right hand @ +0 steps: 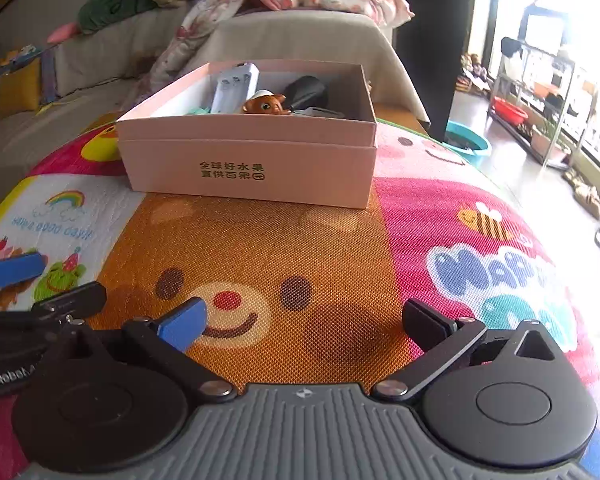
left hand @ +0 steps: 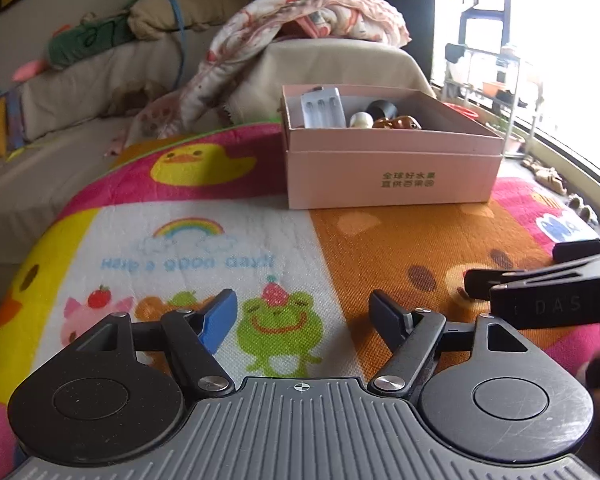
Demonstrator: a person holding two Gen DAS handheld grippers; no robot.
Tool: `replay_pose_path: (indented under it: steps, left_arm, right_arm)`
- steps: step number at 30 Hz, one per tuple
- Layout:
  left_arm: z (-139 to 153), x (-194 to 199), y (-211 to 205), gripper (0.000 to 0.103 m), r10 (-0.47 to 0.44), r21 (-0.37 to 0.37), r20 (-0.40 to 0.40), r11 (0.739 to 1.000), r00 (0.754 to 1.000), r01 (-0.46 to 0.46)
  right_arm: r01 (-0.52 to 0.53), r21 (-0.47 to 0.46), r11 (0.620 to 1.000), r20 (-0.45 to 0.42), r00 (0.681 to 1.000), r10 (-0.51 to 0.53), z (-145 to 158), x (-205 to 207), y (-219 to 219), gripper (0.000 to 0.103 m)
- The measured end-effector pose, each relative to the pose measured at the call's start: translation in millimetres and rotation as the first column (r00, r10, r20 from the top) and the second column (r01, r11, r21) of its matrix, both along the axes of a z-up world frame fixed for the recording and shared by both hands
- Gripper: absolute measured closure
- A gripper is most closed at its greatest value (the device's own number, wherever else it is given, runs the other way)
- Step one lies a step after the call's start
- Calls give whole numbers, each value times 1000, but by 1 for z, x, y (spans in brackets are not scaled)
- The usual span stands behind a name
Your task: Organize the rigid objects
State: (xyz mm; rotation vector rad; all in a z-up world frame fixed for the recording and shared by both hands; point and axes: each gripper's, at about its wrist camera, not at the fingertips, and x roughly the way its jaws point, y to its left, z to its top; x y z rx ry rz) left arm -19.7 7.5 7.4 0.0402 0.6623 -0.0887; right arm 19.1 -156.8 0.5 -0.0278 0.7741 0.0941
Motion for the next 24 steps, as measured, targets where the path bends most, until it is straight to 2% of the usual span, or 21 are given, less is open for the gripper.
replay_pose_path:
  steps: [8, 18, 24]
  left_arm:
    - [-3, 7, -2, 20, 21, -4, -4, 1000, 1000, -21]
    - [-3, 8, -1, 19, 53, -9, -3, 999, 999, -53]
    - [-3, 9, -1, 18, 66, -4, -5, 998, 998, -66]
  right_arm:
    - [2, 6, 1000, 59, 998, -2, -3, -6, -3, 0]
    - [67, 10, 998, 73, 995, -68, -4, -8, -4, 0]
    - [66, 1, 998, 70, 995, -66, -4, -7, -3, 0]
